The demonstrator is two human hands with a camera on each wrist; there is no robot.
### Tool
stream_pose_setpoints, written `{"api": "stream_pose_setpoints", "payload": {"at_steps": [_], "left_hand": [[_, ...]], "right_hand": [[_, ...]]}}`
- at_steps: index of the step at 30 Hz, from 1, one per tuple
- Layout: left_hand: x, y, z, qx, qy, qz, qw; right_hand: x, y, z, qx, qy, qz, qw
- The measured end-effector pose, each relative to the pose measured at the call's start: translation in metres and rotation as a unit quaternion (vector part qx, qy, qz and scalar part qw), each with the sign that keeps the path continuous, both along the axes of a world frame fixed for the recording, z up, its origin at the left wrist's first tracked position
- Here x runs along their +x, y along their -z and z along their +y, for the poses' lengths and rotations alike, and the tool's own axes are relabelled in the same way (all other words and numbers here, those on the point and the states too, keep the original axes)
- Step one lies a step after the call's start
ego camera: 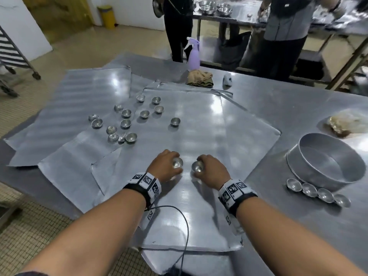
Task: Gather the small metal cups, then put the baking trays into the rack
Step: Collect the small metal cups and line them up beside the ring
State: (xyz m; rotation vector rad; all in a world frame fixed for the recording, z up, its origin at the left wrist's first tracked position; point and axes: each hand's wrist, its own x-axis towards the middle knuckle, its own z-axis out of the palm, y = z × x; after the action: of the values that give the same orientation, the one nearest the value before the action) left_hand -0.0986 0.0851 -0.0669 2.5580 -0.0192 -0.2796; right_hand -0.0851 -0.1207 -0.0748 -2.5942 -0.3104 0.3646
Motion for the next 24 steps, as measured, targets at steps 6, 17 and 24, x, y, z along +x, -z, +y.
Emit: {"api": "stream_pose_setpoints", "payload": {"at_steps": [6,17,24], "left_hand": [[-0.002,-0.015,-0.112,0.010,0.069,-0.006,0.998],[-0.023,0.006,-0.295,0.012,0.205,0.023,0.978],[-0.041,0.033,-0.364,0.021,0.268,0.058,0.961]], "right_hand": [[-0.025,-0.013,-0.113,0.015,0.078,-0.004,0.997],[-0.096,0.010,-0.297,0.009,0.198,0.027,0.980],[-0.136,0.032,-0.353,0.018,0.240,0.048,0.969]]}}
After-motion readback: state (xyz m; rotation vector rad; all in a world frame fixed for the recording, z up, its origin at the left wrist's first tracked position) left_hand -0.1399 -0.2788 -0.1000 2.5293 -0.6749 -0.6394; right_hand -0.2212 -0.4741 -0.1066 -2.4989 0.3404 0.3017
